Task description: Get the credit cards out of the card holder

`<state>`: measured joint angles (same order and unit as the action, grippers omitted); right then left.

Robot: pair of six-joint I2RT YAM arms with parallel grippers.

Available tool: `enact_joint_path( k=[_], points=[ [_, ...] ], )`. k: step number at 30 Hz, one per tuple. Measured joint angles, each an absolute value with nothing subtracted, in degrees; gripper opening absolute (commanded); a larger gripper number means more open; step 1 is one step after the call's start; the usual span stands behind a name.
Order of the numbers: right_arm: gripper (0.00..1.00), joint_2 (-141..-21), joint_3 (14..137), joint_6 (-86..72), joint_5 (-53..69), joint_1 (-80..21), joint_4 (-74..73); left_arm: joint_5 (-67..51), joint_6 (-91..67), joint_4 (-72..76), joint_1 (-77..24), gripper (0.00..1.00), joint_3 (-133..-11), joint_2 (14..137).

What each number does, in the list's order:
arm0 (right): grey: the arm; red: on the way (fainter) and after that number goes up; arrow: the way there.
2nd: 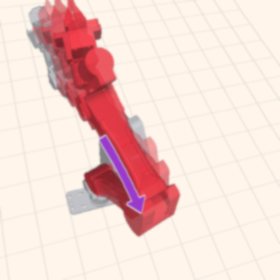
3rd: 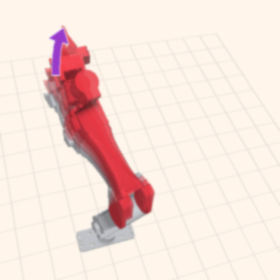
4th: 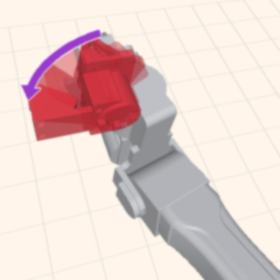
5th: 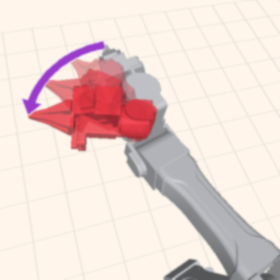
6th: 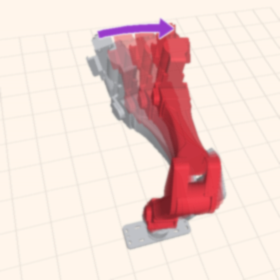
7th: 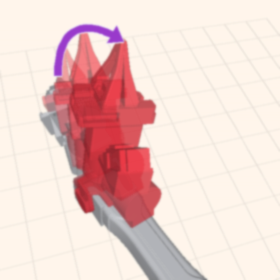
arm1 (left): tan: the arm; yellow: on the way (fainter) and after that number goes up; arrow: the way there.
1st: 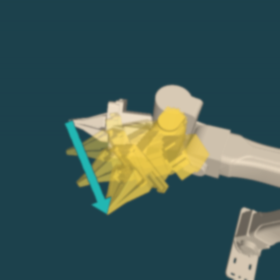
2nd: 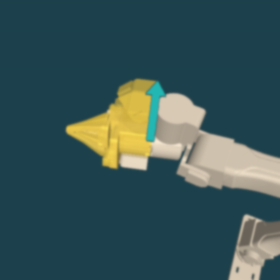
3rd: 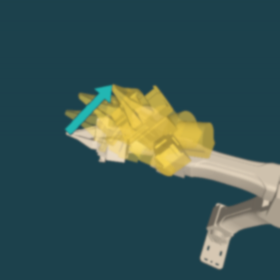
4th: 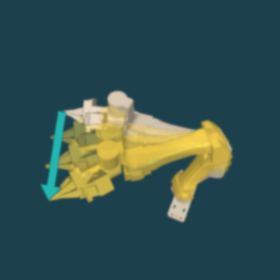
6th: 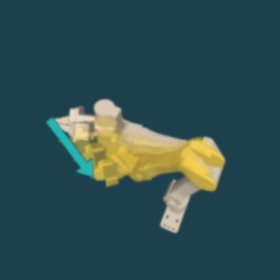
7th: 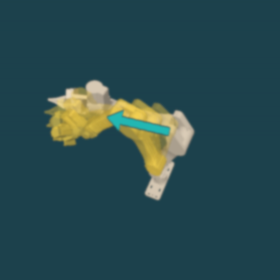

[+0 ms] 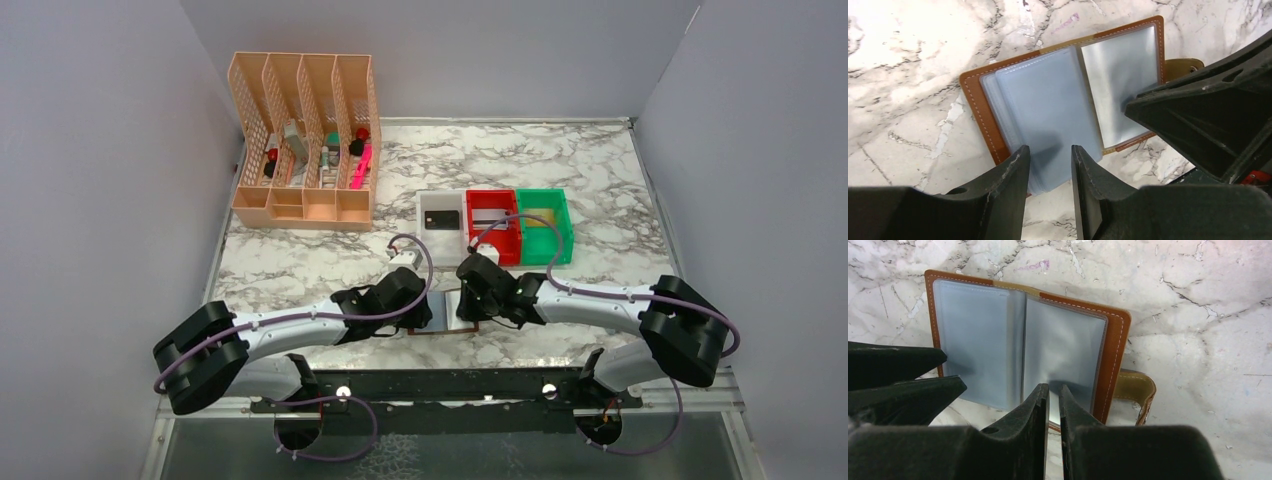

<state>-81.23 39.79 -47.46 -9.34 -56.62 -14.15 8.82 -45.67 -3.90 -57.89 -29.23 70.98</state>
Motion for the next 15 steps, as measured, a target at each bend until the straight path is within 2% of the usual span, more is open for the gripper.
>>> enact_joint_path(
  k=[15],
  points=[
    [0.19,-82.1,39.8,-47.4,-7.7,-56.6,-12.9,8.9,-45.8,-4.3,-57.9,0.39,-29.8,72.4]
  ],
)
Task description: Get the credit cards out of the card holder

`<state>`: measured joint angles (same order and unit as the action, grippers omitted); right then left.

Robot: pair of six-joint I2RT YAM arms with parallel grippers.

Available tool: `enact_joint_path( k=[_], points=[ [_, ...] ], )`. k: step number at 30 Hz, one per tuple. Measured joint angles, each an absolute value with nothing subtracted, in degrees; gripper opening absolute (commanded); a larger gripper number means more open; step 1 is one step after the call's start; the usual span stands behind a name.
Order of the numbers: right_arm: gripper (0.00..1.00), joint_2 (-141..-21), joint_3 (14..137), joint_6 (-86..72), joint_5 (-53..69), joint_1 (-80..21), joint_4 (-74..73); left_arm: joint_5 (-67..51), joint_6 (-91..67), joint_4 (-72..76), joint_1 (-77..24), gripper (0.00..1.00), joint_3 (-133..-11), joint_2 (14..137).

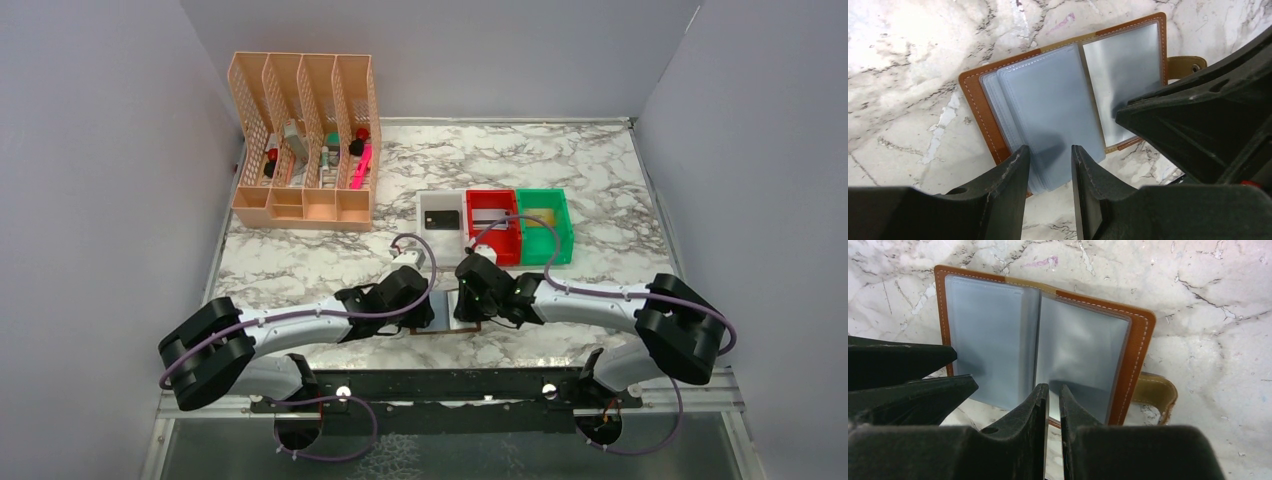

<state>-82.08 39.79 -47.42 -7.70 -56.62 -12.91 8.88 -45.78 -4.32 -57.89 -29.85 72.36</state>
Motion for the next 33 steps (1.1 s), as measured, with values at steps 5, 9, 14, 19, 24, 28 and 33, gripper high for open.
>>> enact_joint_path(
  k=[5,9,14,19,24,28,33],
  points=[
    [0.19,-82.6,39.8,-47.4,-7.6,-56.6,-12.8,8.1,-45.3,-3.9,-57.9,0.39,-30.8,73.0],
    [0.19,-83.7,39.8,-47.4,-7.1,-56.6,-12.3,7.2,-44.7,-2.8,-57.9,0.39,-31.1,73.0],
    [0.19,-84.3,39.8,-47.5,-6.1,-56.6,-11.1,6.3,-44.2,-1.8,-57.9,0.38,-31.2,73.3],
    [0.19,-84.4,39.2,-48.1,-5.4,-56.6,-9.9,6.0,-43.9,-1.8,-57.9,0.39,-31.2,73.8],
    [0.19,-84.4,39.1,-48.2,-5.2,-56.5,-9.5,6.0,-43.8,-1.8,-57.9,0.39,-31.2,73.8],
    [0.19,-84.3,38.8,-48.5,-5.2,-56.5,-9.1,5.8,-43.7,-1.5,-57.8,0.38,-31.2,73.3],
    [0.20,-83.2,37.2,-49.6,-5.2,-56.5,-7.4,4.3,-43.9,1.9,-57.7,0.38,-31.2,72.4]
  ],
)
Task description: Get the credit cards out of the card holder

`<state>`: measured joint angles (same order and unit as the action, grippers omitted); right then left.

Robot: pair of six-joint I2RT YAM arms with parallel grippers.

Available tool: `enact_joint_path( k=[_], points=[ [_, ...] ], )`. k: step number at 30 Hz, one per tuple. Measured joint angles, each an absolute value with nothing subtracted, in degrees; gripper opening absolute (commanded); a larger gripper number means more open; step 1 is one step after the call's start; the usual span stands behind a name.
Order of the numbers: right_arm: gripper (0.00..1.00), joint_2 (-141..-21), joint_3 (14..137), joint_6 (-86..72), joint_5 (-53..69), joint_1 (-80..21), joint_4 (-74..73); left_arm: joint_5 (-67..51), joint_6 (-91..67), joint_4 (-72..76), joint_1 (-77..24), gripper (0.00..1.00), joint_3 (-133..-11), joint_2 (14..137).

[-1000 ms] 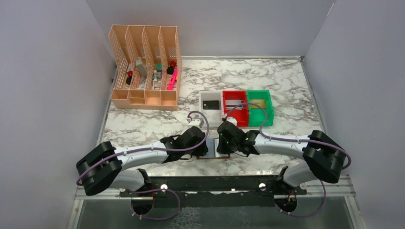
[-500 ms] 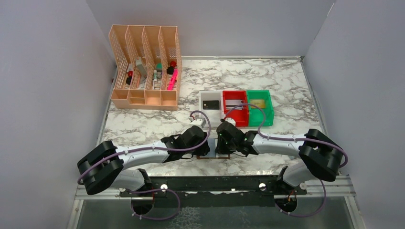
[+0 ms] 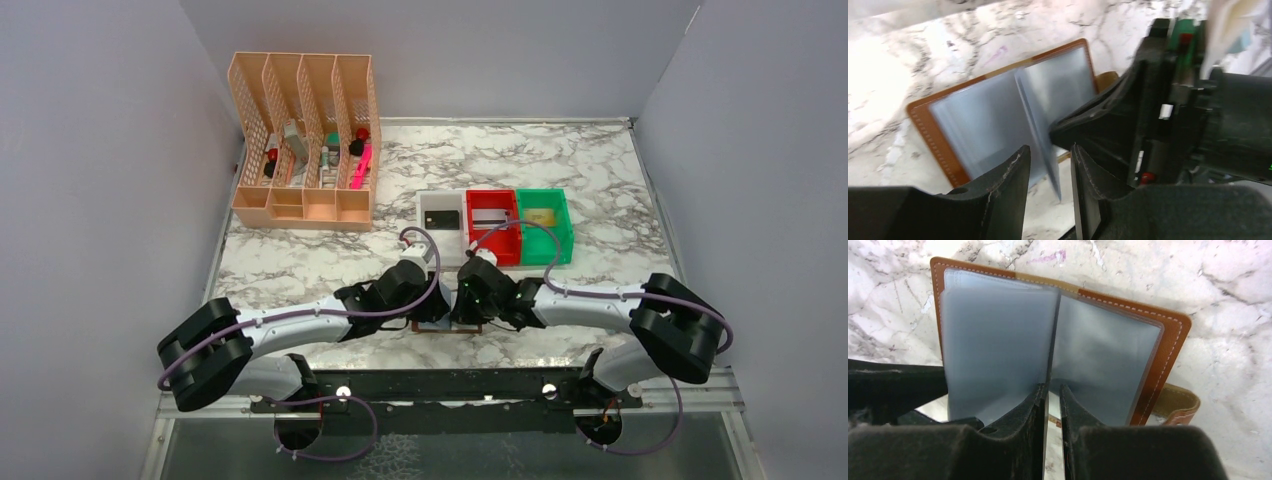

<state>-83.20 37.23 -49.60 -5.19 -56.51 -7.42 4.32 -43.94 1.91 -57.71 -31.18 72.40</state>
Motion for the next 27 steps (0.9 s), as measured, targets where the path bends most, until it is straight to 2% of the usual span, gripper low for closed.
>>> enact_joint_path(
  k=[15,27],
  points=[
    [0.20,-80.1,35.2,-53.4,-5.9,-56.5,-6.2,-1.3,-44.6,8.7,-57.8,0.38,-31.2,74.8],
    [0.30,-64.6,33.6,-54.5,-17.7,-56.4,-12.8,-5.0,-44.0,9.7,-57.8,0.39,-34.0,79.7]
  ],
)
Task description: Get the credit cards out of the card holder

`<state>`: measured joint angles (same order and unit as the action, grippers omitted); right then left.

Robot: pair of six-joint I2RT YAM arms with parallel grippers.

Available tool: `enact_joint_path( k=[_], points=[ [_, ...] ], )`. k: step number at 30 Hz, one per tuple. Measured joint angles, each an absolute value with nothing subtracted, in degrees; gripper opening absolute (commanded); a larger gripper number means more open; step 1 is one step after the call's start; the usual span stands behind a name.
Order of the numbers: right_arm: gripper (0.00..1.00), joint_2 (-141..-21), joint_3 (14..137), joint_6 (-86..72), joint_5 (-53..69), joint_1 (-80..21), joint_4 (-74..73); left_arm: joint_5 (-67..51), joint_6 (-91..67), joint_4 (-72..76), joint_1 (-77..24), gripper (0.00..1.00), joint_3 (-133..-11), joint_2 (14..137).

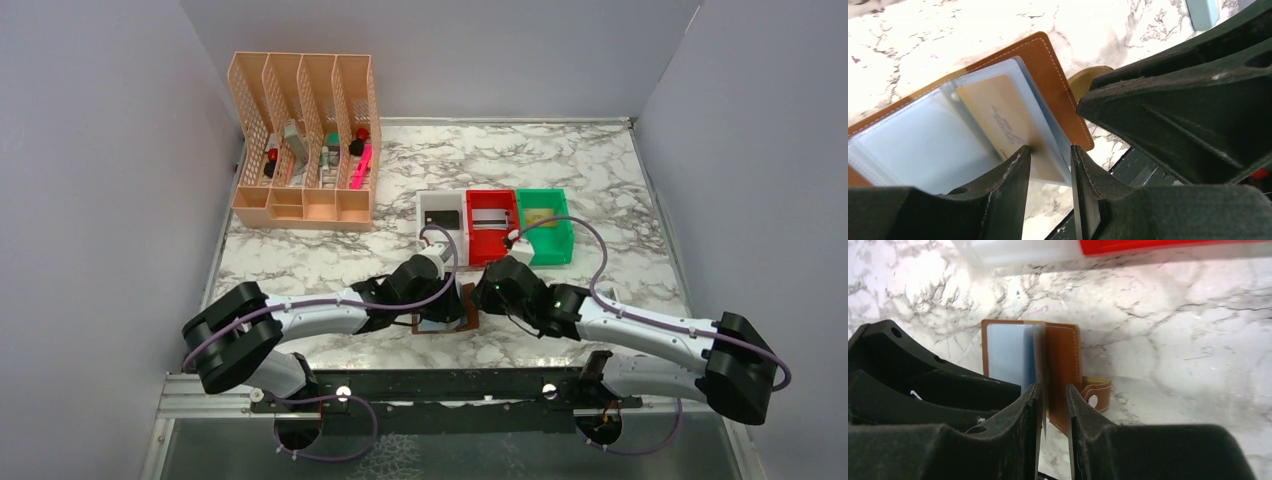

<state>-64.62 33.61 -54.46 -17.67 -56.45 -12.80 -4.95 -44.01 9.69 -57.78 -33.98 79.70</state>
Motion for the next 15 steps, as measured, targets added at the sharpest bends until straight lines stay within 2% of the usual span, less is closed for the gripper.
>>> enact_joint_path(
  k=[4,8,11,15],
  points=[
    [0.37,-62.7,33.7,-55.7,-22.0,-56.4,-16.3,-6.9,-43.4,9.9,-57.8,0.39,-36.0,82.5],
    [0.38,-62.2,33.7,-57.4,-25.0,-56.4,-18.9,-8.7,-43.0,10.3,-57.8,0.38,-37.5,85.6],
    [0.35,-62.2,33.7,-57.9,-25.7,-56.4,-19.8,-9.9,-43.0,10.3,-57.8,0.35,-37.9,87.7],
    [0.26,-62.2,33.7,-57.3,-25.0,-56.4,-19.0,-10.4,-43.0,10.2,-57.9,0.32,-37.8,89.0]
  ],
)
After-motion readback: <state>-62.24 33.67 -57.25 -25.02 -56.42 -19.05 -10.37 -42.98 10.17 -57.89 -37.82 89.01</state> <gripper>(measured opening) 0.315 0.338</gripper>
